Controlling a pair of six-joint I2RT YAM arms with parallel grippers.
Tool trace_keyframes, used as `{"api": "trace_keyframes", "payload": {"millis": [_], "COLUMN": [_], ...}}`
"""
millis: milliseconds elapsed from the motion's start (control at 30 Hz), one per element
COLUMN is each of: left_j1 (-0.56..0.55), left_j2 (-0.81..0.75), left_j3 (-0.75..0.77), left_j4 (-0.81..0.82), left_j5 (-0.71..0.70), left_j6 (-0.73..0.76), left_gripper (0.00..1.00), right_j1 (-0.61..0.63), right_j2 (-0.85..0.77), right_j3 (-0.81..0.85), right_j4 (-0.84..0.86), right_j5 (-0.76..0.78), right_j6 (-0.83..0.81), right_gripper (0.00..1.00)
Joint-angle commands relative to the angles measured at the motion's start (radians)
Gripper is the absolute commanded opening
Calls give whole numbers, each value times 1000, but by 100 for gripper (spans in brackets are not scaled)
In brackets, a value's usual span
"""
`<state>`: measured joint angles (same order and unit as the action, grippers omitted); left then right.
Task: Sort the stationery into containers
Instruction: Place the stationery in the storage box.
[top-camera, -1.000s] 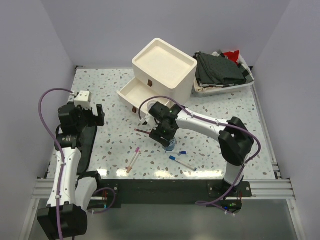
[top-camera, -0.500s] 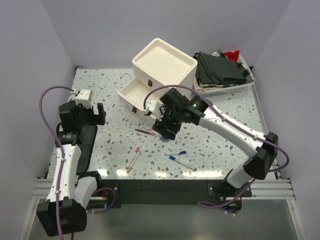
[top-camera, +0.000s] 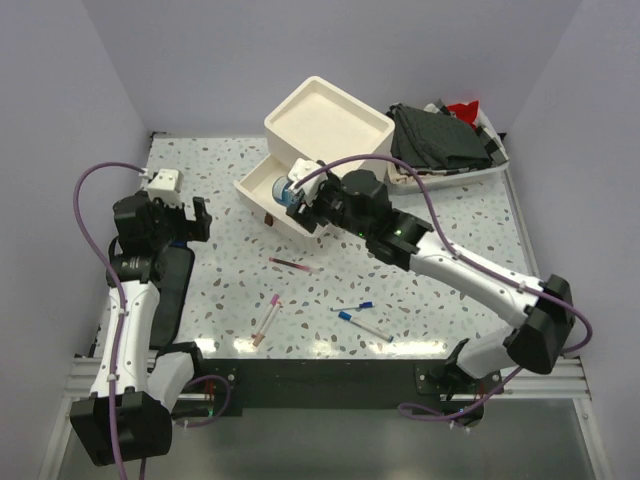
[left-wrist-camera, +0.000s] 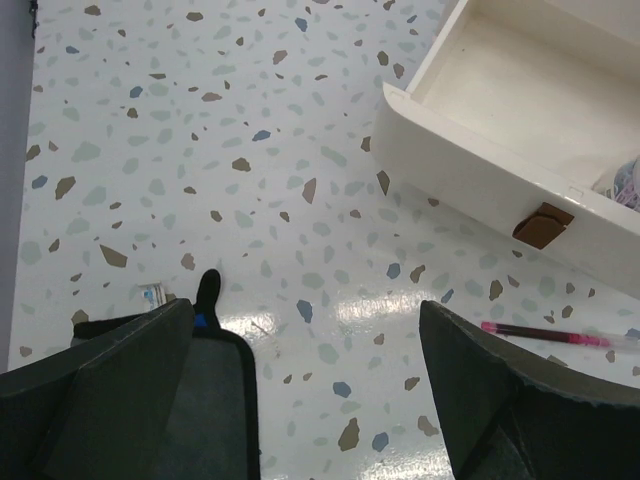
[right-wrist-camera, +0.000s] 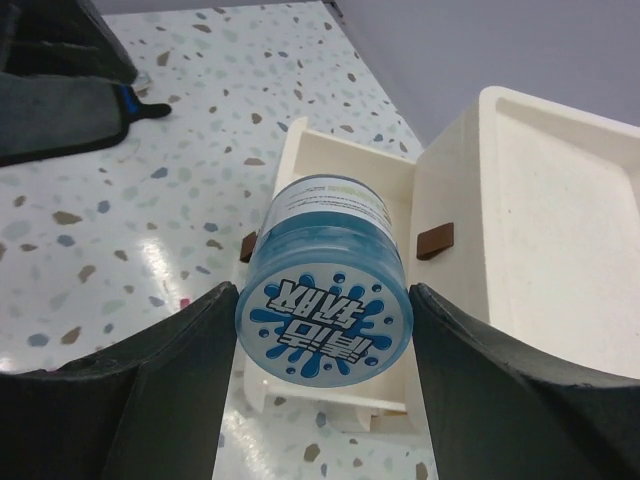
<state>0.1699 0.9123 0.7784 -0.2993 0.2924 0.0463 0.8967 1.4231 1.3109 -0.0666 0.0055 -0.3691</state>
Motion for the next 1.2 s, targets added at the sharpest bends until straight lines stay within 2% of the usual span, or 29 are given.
{"api": "trace_keyframes", "payload": {"millis": [0,133,333,800,1000,1133,1167], "left_j1": [17,37,62,98,100,99,100], "left_j2": [-4,-6,7,82,97,85,82], "left_j3": [47,51,64,145,156,139,128], "left_j4": [-1,-34,-58,-107,-106,-92,-89], "left_j5": [-4,-6,-4,1,-4,2,4], "left_j6": [26,33,44,78,90,83,78], "left_gripper": [100,100,100,99,99,99,99], "right_j1": [2,-1,-18,-54,-56,-56,-56], "right_j2": [89,207,319,546,588,538,521], "right_j3": [-58,-27,47,168,192,154,139], "right_j4": [503,597,608,642,648,570,564], "right_j5": [143,183,232,222,215,217,218], "right_j6": [-51,-16,67,186,208,208,206], "right_gripper": [0,0,0,0,0,0,22]}}
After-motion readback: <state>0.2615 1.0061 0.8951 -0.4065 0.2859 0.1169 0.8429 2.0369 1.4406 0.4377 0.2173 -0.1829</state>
